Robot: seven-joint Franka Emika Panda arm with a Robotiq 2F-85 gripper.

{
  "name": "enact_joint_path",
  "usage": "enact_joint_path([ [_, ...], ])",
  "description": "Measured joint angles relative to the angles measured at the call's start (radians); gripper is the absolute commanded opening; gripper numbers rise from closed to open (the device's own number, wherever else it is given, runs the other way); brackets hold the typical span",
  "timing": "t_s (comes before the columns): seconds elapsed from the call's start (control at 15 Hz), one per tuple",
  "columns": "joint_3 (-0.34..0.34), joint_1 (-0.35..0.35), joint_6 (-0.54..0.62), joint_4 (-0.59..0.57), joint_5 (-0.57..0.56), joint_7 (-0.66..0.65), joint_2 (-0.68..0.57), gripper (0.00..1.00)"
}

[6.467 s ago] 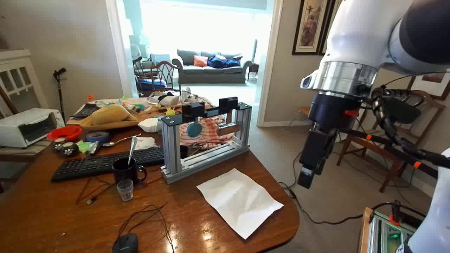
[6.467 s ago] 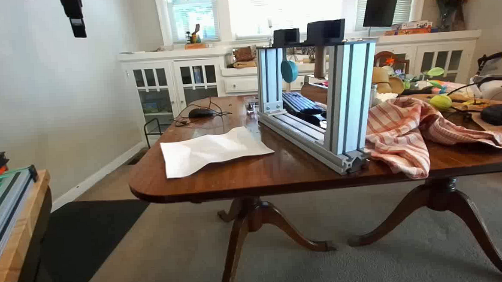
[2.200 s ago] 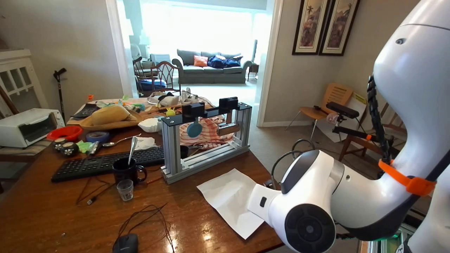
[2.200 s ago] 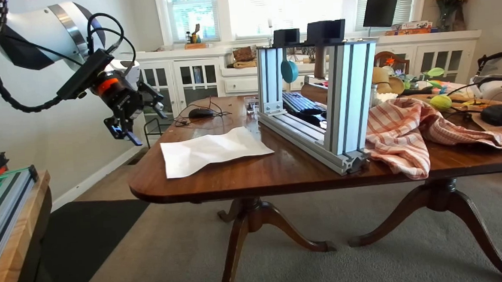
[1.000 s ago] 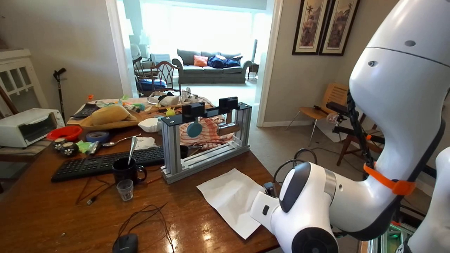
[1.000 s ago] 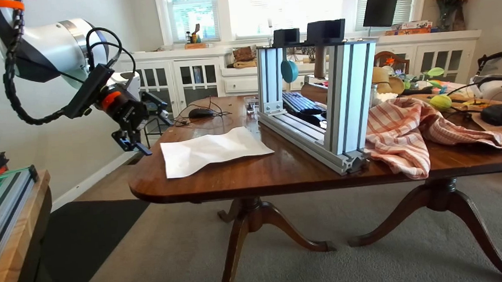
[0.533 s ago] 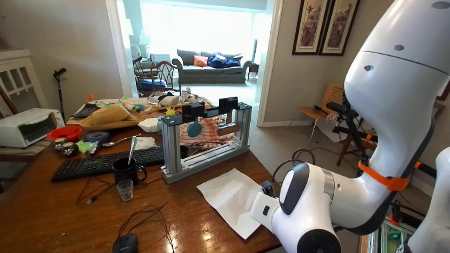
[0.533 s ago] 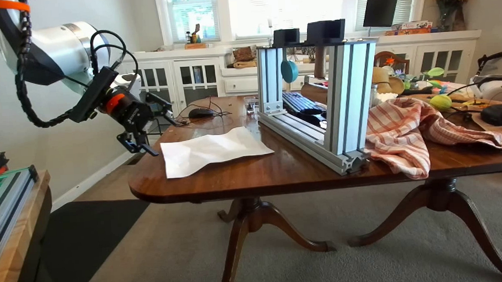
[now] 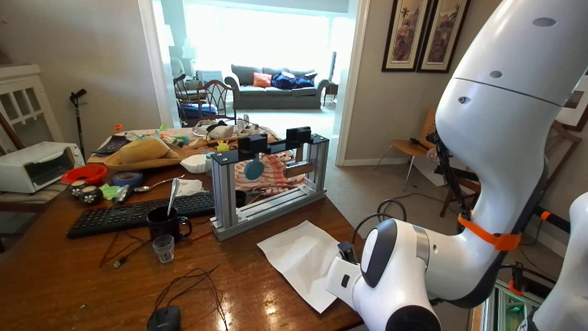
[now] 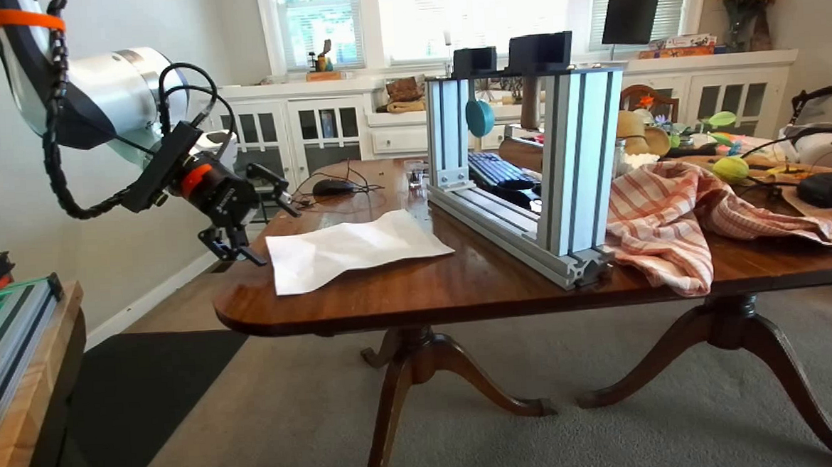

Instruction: Put the white paper on the bottom of the grey object.

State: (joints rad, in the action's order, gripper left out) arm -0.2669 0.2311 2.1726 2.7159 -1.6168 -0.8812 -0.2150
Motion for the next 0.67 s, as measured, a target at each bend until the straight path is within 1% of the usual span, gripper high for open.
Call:
enact_joint_path([
  [0.33,0.009,-0.005,-0.012,-0.014,-0.034,-0.04,-0.031,1.0],
  [0.4,0.01,-0.006,-0.018,-0.017,-0.039,-0.049,-0.037,0.97],
  [0.47,0.01,-0.007,-0.022,-0.02,-0.044,-0.057,-0.043,0.91],
  [0.53,0.01,-0.008,-0.026,-0.022,-0.047,-0.064,-0.048,0.92],
  [0.6,0.011,-0.008,-0.031,-0.024,-0.051,-0.071,-0.051,0.87],
  [0.67,0.011,-0.008,-0.036,-0.026,-0.056,-0.078,-0.055,0.87],
])
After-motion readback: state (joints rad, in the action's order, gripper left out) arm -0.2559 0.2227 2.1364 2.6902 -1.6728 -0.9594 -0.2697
